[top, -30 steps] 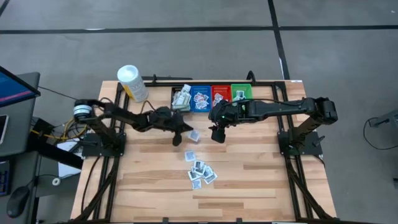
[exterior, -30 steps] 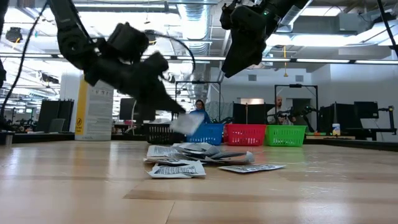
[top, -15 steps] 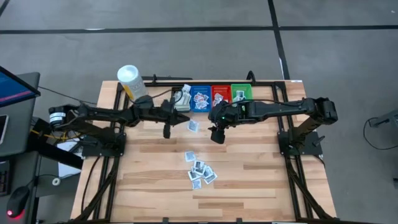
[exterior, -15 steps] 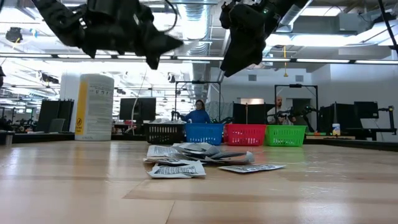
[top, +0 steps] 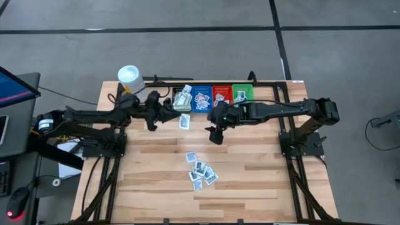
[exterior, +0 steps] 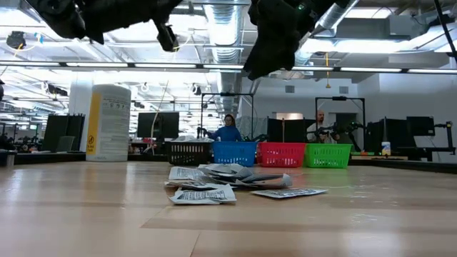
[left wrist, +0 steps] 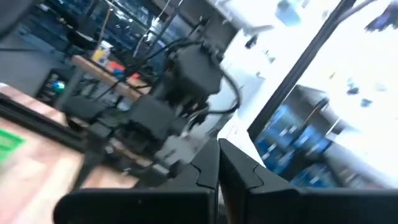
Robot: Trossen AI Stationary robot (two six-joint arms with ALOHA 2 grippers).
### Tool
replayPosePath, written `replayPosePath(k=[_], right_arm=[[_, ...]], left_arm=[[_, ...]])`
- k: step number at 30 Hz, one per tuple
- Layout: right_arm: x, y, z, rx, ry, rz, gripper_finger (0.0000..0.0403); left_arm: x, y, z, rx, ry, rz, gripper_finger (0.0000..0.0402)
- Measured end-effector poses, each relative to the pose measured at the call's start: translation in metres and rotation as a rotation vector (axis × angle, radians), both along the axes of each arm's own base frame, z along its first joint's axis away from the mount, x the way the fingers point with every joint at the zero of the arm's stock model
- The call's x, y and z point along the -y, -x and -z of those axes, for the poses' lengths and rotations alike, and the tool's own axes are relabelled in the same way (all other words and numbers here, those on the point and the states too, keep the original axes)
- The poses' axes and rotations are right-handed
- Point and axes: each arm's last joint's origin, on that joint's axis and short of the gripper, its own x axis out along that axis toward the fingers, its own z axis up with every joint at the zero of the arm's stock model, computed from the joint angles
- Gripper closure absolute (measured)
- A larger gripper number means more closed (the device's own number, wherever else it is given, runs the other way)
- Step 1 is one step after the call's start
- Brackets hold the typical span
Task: Pick & Place First Aid Supplies
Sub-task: Put the gray towelette pack in the red bin
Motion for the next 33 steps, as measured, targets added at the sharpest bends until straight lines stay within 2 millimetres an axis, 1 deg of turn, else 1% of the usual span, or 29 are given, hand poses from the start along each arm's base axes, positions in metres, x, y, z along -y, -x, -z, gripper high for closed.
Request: replayPosePath(k=[3,9,13,19,23,33], right_arm=[[0.000,-0.003,-0.003,0.044,0.001,0.000,0.0189],[0.000,-0.006,-0.007,0.095,-0.012,0.011,0.0189],[0.000,-0.006,-0.007,0.098,-0.019,0.018,0.0189],[0.000,-0.009,-0.011,0.153,-0.036,0.034,0.0189],[0.000,-0.011,-0.014,0.190,-0.036,0.033,0.0189],[0.000,-0.013,-0.016,0.218,-0.035,0.033,0.0189]], left_arm=[[0.001,0.004,-0.009,0.056,0.082,0.043,0.0398],[0.006,0.015,-0.031,0.274,0.141,0.145,0.0397],[0.009,0.025,-0.043,0.425,0.091,0.173,0.0398],[0.012,0.035,-0.052,0.572,-0.021,0.174,0.0396],[0.014,0.040,-0.055,0.637,-0.063,0.181,0.0398],[0.020,0.049,-0.063,0.699,-0.115,0.181,0.0398]])
